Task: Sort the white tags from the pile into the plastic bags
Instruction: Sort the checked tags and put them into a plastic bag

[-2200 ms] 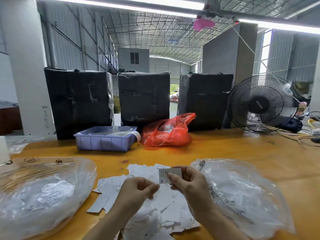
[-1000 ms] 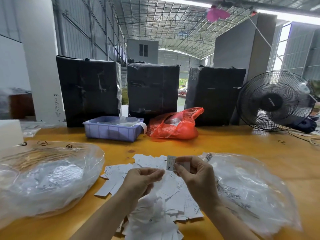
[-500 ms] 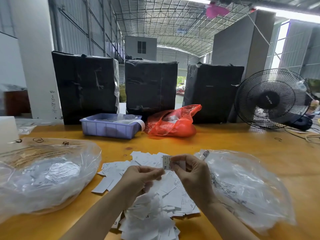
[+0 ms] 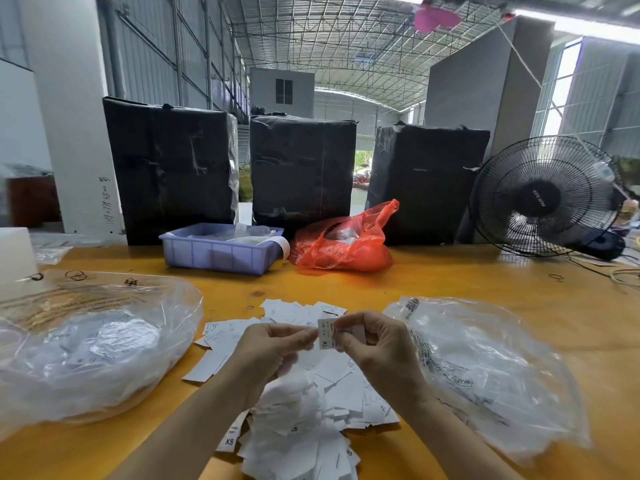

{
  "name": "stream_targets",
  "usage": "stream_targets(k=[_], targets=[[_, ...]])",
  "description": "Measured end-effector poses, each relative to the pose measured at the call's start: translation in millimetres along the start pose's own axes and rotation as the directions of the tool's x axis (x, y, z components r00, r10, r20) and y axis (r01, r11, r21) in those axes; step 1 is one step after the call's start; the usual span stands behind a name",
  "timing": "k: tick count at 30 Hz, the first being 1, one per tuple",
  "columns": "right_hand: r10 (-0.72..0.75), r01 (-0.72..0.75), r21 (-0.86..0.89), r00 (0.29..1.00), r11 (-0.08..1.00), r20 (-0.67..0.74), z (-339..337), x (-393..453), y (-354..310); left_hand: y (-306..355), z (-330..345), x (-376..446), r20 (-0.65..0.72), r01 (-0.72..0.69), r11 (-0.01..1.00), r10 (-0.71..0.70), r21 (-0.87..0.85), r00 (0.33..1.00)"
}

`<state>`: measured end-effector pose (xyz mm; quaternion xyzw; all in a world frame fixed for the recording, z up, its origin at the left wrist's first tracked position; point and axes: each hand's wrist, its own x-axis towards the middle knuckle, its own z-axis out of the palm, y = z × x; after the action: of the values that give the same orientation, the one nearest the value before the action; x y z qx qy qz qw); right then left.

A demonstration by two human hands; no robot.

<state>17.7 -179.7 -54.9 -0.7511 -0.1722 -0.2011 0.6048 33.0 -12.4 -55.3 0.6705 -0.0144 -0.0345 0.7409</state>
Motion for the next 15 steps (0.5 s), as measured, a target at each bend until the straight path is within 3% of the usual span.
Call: stream_targets(k=[6, 15], targets=[[0.099, -0.104, 0.03, 0.985, 0.994, 0.142, -0.4, 0.7, 0.0, 0.0, 1.3, 0.6, 0.003, 0.011, 0.999, -0.011, -0.033, 1.0], [0.094, -0.097, 0.019, 0.989, 0.995, 0.11, -2.6, 2.4, 1.0, 3.1, 6.1, -3.0, -0.11, 0.026, 1.0, -0.025, 0.004, 0.994]])
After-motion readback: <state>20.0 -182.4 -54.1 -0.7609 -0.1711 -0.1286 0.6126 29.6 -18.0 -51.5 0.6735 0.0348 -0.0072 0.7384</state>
